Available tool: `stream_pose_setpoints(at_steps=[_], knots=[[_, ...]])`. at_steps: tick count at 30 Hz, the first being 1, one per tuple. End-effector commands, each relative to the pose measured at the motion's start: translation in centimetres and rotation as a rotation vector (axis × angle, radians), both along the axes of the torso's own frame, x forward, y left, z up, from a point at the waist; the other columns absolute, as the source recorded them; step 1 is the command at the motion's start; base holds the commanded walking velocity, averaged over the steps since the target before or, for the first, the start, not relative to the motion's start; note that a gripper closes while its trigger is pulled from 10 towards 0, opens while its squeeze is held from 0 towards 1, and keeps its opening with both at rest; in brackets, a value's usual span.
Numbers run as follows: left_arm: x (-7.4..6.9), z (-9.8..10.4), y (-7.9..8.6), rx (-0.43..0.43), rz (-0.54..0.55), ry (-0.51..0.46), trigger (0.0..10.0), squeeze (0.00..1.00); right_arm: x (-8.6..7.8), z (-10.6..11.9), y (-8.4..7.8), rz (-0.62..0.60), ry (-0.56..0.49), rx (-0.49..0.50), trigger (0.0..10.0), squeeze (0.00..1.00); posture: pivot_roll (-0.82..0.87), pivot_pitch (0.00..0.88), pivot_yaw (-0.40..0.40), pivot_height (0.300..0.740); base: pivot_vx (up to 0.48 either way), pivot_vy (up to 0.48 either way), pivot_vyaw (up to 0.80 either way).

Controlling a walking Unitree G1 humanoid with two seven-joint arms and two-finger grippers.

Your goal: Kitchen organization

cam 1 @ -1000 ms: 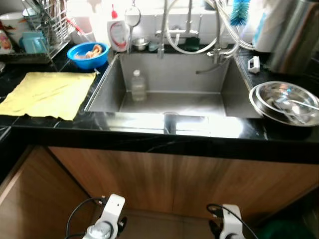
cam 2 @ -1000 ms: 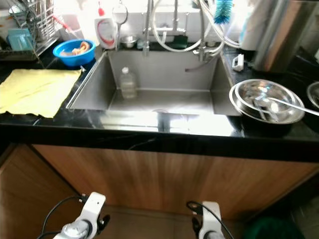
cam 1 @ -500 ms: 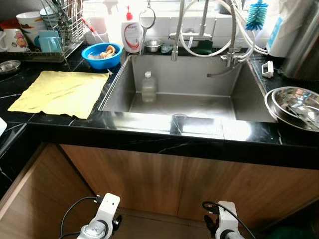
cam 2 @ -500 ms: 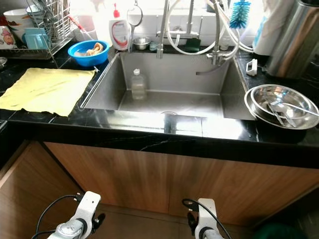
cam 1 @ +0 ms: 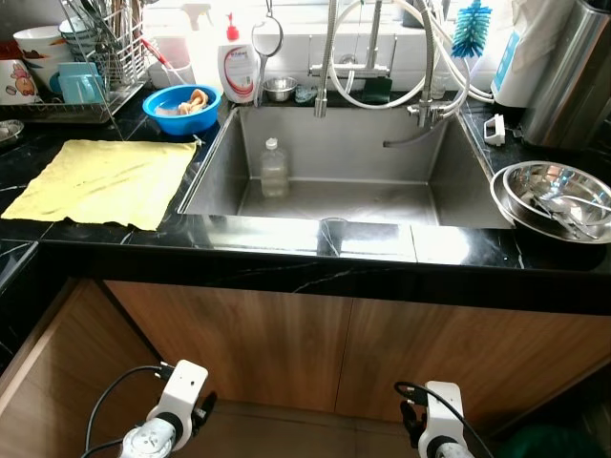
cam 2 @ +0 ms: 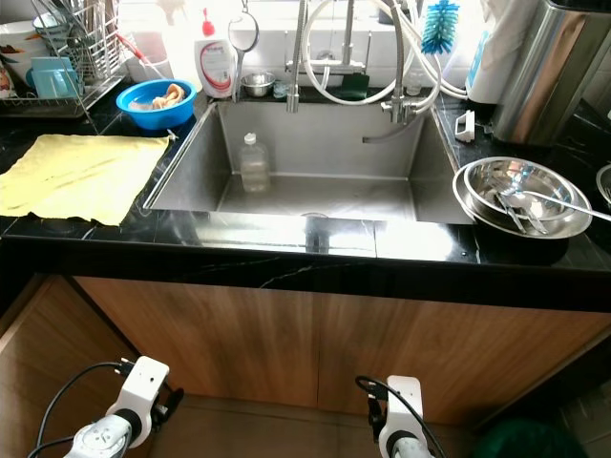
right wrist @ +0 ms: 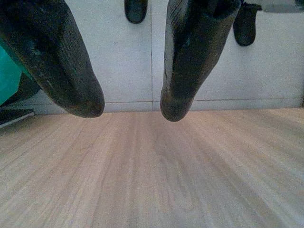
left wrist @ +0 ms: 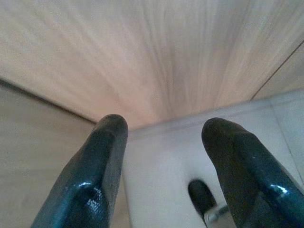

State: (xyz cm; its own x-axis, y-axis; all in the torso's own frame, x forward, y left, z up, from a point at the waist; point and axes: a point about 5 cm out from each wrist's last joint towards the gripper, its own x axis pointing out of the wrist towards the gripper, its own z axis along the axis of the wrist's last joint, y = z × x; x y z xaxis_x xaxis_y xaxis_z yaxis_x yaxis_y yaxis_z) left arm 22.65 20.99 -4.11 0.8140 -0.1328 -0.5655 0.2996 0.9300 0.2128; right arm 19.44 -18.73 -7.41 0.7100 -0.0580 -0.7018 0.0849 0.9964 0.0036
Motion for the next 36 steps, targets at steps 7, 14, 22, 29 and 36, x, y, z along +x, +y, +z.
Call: stream_pose_setpoints(at_steps=[7, 14, 22, 29, 36], knots=[[-0.6, 1.3, 1.0, -0.034, -0.024, -0.138, 10.0, 0.0, -2.7, 3.2, -2.5, 0.014, -0.337, -0.11, 10.0, 0.0, -0.08, 0.0, 0.019, 0.74, 0.0, 0.0, 0.0], [-1.4, 2.4, 1.1, -0.052, -0.044, -0.232, 10.0, 0.0, -5.5, 8.6, -2.3, 0.011, -0.498, -0.185, 10.0, 0.0, -0.08, 0.0, 0.017, 0.74, 0.0, 0.0, 0.0], [-0.4, 4.6, 1.1, -0.05, -0.008, -0.372, 10.0, 0.0, -6.1, 11.2, -2.5, -0.002, -0.571, -0.215, 10.0, 0.0, -0.08, 0.0, 0.007, 0.74, 0.0, 0.0, 0.0], [2.8, 9.3, 1.4, -0.054, 0.07, -0.583, 10.0, 0.0, -3.5, 16.0, -3.8, -0.022, -0.677, -0.286, 10.0, 0.0, -0.08, 0.0, -0.001, 0.74, 0.0, 0.0, 0.0], [5.3, 13.4, 0.8, -0.069, 0.089, -0.728, 10.0, 0.0, -1.1, 19.1, -3.7, -0.036, -0.777, -0.296, 10.0, 0.0, -0.08, 0.0, 0.004, 0.74, 0.0, 0.0, 0.0]])
